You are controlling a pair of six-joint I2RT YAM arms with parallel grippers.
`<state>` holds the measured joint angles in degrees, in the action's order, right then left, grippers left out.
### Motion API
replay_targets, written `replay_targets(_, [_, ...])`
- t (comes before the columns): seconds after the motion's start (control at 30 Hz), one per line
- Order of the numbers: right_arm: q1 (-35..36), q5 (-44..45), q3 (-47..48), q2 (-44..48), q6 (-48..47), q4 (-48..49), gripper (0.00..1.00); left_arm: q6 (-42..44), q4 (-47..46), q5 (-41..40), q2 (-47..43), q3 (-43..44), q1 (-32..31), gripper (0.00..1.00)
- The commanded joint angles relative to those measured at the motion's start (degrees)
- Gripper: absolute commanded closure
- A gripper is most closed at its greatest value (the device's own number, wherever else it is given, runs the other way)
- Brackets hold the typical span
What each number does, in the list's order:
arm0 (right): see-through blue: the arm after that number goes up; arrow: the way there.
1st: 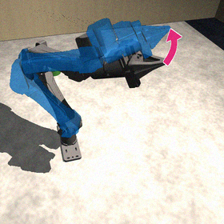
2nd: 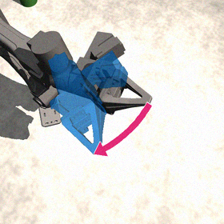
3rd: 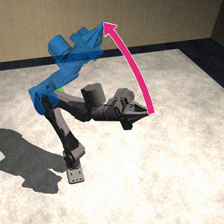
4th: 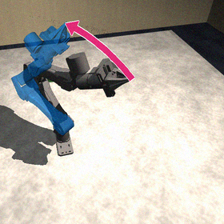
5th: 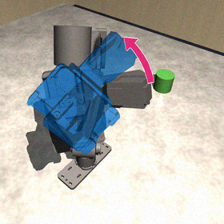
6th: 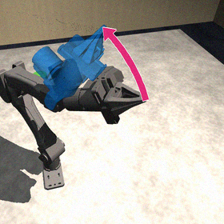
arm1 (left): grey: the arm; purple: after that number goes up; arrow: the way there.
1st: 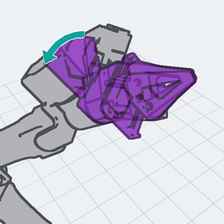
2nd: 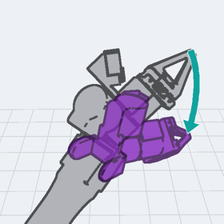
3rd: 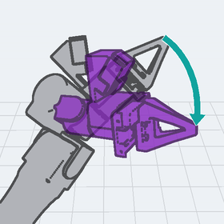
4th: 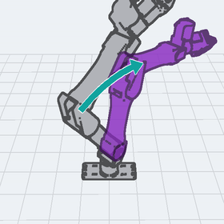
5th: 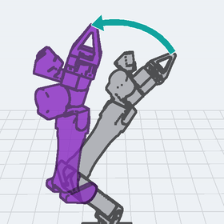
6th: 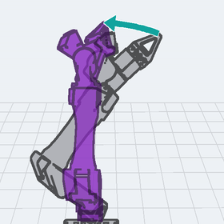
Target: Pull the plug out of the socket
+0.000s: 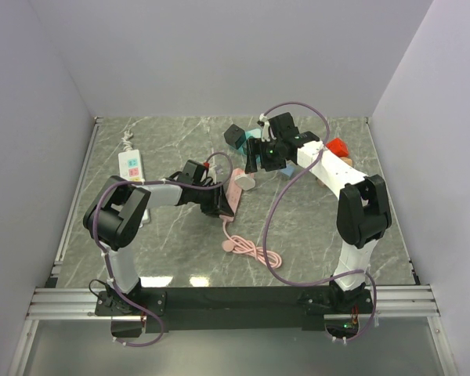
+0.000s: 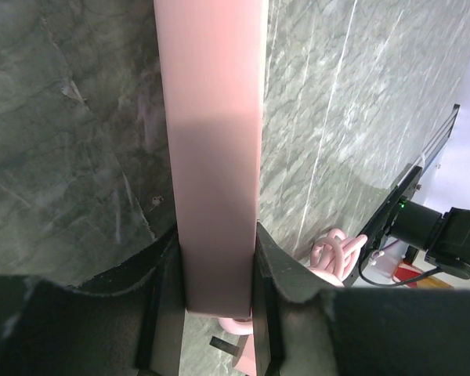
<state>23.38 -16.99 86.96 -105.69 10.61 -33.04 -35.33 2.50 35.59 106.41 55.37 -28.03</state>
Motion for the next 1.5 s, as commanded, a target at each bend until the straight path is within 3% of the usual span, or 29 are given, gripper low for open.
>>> replay_targets(0.0, [0.4, 0.5, 0.5, 2.3, 0.1, 1.0, 0.15, 0.4, 5.1, 0.9, 1.8, -0.4, -1.3, 0.99])
replay_targets(1.2, [0.4, 4.3, 0.4, 3.2, 1.0, 1.0, 0.14, -0.4, 4.4, 0.4, 1.4, -0.4, -1.7, 0.99])
replay_targets(1.47, [0.4, 8.9, -0.7, 5.5, 1.6, 2.8, 0.15, -0.4, 4.4, 0.3, 1.0, -0.4, -1.7, 0.99])
